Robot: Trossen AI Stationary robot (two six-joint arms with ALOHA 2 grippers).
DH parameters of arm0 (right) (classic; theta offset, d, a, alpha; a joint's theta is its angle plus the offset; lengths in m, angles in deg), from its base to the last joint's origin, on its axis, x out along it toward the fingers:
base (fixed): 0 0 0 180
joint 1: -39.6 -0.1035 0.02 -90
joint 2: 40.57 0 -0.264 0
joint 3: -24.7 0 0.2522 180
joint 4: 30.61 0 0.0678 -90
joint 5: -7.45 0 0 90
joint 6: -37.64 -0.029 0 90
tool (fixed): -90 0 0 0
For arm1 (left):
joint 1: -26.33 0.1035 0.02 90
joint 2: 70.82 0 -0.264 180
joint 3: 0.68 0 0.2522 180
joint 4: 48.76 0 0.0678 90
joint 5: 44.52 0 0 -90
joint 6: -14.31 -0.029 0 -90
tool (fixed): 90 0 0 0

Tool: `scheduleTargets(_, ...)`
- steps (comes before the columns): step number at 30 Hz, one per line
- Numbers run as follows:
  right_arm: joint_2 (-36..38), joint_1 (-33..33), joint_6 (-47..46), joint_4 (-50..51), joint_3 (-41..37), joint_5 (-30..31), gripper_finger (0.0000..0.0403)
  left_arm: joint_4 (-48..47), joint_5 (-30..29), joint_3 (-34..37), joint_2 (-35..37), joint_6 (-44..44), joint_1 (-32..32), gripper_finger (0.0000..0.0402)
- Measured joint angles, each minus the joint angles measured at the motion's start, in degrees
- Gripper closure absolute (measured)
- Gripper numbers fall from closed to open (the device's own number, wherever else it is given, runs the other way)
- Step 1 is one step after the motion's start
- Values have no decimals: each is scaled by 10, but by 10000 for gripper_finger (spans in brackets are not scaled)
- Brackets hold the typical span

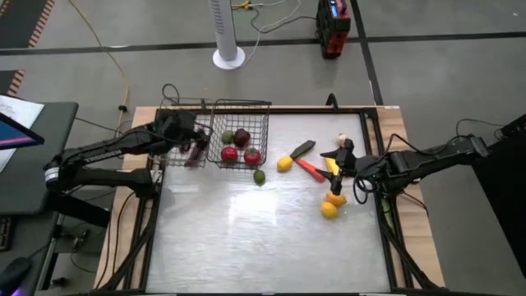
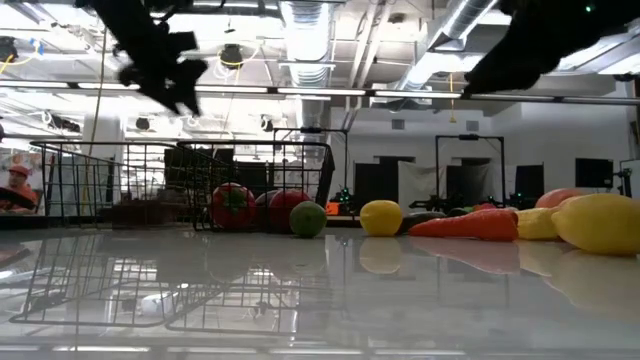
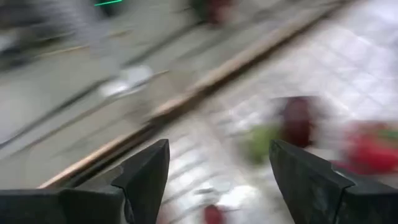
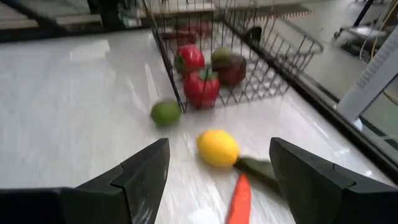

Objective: Sort produce into baskets
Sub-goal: Put the orange carrot into the left wire basket

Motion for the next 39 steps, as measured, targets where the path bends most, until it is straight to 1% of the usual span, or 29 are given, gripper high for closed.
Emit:
scheduleTargets(2, -2, 1, -12, 24, -1, -10, 96, 55, 106, 0, 0, -33, -15, 135)
scheduleTargets(3, -5, 4, -21, 27, -4, -14, 97, 83, 145, 0, -1, -40, -25, 135)
scheduleTargets(4, -9, 7, -29, 27, -10, -16, 97, 111, 171, 0, -3, -42, -38, 136)
scheduleTargets(5, -14, 11, -40, 27, -16, -16, 97, 136, 181, 0, -6, -44, -53, 137)
scheduleTargets(7, -37, 28, -63, 22, -27, -15, 99, 166, 174, 0, -10, -46, -82, 141)
scheduleTargets(12, -113, 67, -99, 23, -54, -5, 101, 211, 128, 0, -31, -54, -144, 145)
scheduleTargets(14, -142, 82, -104, 18, -54, -18, 101, 227, 107, 0, -41, -54, -167, 145)
scheduleTargets(17, -181, 97, -104, 2, -54, -60, 101, 237, 74, 0, -54, -54, -195, 145)
scheduleTargets(19, -205, 107, -101, -4, -54, -87, 101, 249, 60, 0, -62, -57, -207, 145)
scheduleTargets(21, -227, 116, -101, -4, -54, -97, 101, 252, 53, 0, -66, -69, -214, 145)
scheduleTargets(24, -256, 126, -96, -6, -54, -102, 103, 258, 53, 0, -67, -77, -218, 145)
scheduleTargets(28, -286, 137, -83, -12, -53, -101, 116, 269, 54, 0, -67, -78, -219, 145)
scheduleTargets(30, -300, 144, -75, -13, -53, -103, 124, 270, 60, -3, -66, -79, -220, 145)
scheduleTargets(32, -313, 147, -70, -17, -53, -106, 134, 274, 81, -5, -66, -89, -220, 145)
scheduleTargets(35, -325, 148, -66, -23, -53, -107, 159, 274, 122, -5, -66, -105, -220, 145)
scheduleTargets(39, -323, 148, -58, -28, -53, -107, 210, 274, 159, -5, -67, -119, -223, 145)
